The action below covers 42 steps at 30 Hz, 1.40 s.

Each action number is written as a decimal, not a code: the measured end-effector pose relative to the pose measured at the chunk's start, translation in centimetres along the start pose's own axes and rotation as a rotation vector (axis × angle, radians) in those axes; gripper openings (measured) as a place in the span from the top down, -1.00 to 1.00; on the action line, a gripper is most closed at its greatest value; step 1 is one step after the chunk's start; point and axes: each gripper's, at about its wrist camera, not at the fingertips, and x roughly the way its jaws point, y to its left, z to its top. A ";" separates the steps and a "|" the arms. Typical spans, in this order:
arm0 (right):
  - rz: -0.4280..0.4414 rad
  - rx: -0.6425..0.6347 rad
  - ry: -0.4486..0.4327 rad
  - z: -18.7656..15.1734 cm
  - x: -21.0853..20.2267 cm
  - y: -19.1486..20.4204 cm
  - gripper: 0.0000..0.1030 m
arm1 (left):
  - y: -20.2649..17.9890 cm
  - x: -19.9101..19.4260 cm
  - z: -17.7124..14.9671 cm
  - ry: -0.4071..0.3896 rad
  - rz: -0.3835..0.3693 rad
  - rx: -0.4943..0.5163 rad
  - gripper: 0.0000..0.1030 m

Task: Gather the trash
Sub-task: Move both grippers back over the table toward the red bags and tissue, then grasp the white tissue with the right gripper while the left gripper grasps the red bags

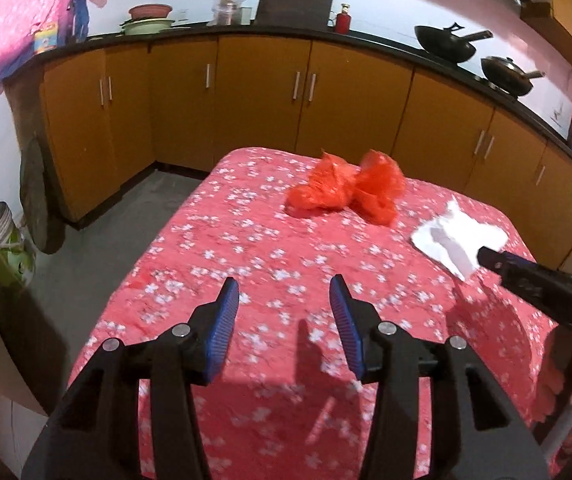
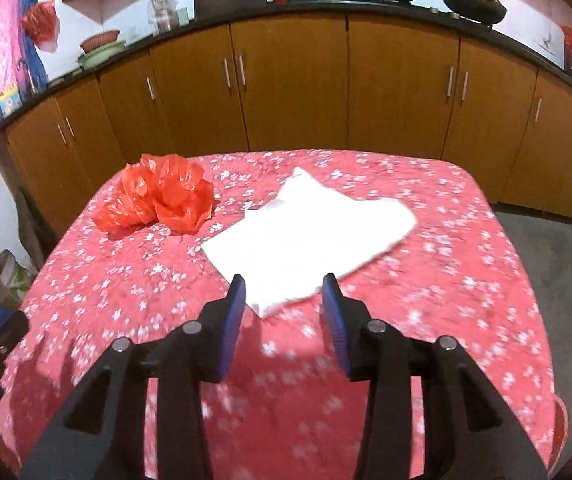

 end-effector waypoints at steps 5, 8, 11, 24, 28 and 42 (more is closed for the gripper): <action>-0.058 -0.024 0.042 0.6 2.2 1.3 0.17 | 0.8 0.9 0.9 -0.017 0.005 -0.012 -0.03; -0.094 -0.019 0.073 0.6 3.2 1.1 0.30 | 0.7 1.8 1.5 -0.018 0.007 -0.007 -0.03; -0.080 0.014 0.105 0.5 4.0 0.3 0.88 | 0.3 2.8 2.1 -0.015 0.001 0.004 -0.10; -0.031 0.085 -0.039 -0.6 -0.3 -4.0 0.95 | -3.4 8.9 6.5 -0.013 0.012 0.087 -0.30; -0.017 0.076 -0.044 -0.5 -0.4 -3.9 0.95 | -4.0 10.5 7.4 0.022 0.002 0.116 -0.31; 0.018 0.095 -0.024 -0.6 0.0 -4.3 0.95 | -3.2 14.1 7.7 0.151 -0.061 0.100 0.41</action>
